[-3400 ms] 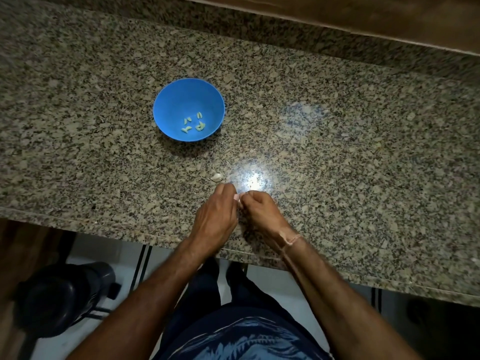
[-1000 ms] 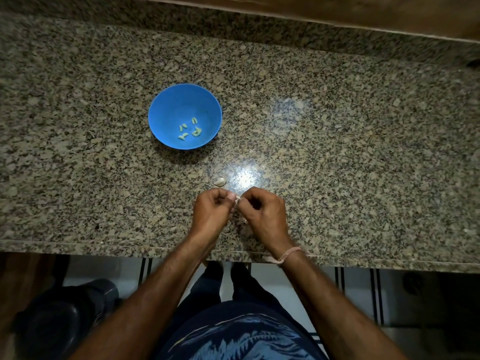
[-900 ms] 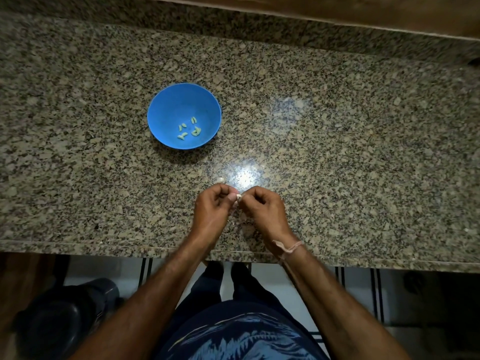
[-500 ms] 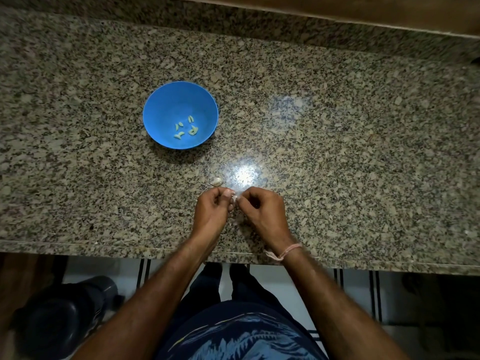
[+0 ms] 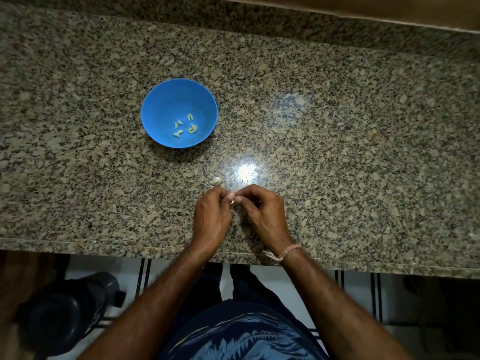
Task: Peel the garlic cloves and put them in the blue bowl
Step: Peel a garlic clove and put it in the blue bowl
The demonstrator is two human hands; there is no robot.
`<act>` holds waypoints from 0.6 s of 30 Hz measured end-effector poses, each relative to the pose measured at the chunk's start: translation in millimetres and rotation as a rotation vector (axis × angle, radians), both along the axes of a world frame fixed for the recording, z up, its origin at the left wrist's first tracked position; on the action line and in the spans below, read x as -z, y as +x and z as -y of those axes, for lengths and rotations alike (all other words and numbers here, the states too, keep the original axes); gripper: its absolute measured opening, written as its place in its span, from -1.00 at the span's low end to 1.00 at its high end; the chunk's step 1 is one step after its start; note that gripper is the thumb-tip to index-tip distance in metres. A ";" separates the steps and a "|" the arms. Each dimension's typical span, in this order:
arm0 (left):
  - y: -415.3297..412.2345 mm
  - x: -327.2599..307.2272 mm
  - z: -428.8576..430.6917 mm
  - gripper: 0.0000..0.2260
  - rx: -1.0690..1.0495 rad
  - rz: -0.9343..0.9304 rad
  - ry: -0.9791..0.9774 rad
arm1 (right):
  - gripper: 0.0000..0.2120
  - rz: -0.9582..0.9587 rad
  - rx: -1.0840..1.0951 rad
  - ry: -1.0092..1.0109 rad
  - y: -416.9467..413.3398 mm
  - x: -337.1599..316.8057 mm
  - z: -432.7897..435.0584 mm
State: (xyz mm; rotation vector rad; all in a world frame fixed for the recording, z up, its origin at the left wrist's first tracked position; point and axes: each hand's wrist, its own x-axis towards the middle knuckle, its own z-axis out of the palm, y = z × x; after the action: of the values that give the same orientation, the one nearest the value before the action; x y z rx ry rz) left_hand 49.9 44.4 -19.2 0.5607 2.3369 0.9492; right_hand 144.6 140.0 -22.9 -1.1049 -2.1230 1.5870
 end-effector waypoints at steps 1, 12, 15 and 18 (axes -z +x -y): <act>0.6 0.0 0.1 -0.87 0.007 -0.012 -0.004 | -0.90 0.000 0.010 -0.021 0.0 0.5 -0.4; 2.1 -3.8 -2.4 -0.80 0.038 0.129 -0.004 | -0.97 0.041 0.029 -0.104 3.1 3.3 -4.6; 4.6 -3.5 -4.6 -0.82 0.032 0.144 0.008 | -0.90 0.053 0.055 -0.217 2.0 2.4 -4.6; 4.3 0.0 -5.3 -0.84 0.058 0.114 -0.007 | -0.83 0.034 0.115 -0.472 3.7 -1.0 -6.0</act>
State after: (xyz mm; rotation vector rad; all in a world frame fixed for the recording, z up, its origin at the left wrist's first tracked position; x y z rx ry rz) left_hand 54.2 49.7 -19.2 0.5543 2.2098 0.9221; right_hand 148.3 145.9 -21.9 -1.3691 -1.7059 2.0841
